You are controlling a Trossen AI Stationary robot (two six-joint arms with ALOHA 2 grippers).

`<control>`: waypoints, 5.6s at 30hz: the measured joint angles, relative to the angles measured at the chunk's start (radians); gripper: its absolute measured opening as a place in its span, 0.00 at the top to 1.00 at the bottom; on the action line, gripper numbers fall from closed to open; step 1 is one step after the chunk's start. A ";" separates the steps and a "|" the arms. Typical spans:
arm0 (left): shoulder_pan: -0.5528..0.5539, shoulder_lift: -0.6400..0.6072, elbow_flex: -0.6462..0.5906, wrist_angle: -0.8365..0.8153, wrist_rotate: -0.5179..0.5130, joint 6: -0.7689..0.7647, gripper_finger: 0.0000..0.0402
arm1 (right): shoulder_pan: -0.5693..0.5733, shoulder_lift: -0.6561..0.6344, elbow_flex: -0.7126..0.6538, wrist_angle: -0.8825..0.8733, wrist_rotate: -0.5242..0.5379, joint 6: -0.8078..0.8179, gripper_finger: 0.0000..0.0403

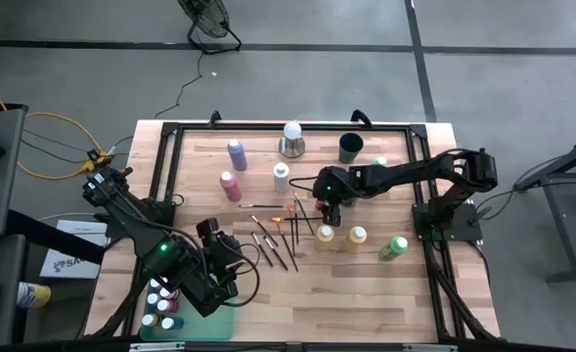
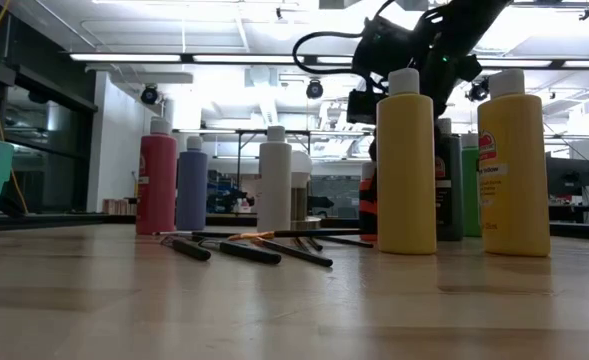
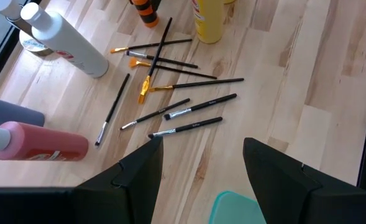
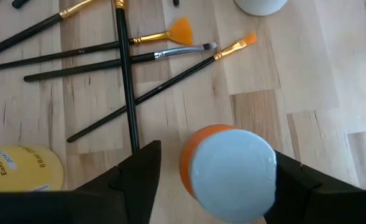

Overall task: Pick & Place Paint Supplies
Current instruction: Put the orange paint bottle into the green bin

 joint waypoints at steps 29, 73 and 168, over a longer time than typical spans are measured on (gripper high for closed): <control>0.210 -0.026 0.000 0.174 0.014 0.259 0.46 | 0.078 -0.141 0.366 -0.191 -0.229 0.096 0.66; 0.309 -0.024 0.000 0.646 0.189 0.570 0.72 | 0.389 -0.152 0.558 -0.061 0.002 0.106 0.64; 0.335 -0.176 0.001 0.793 0.179 0.755 0.43 | 0.427 -0.106 0.557 0.045 0.021 0.247 0.69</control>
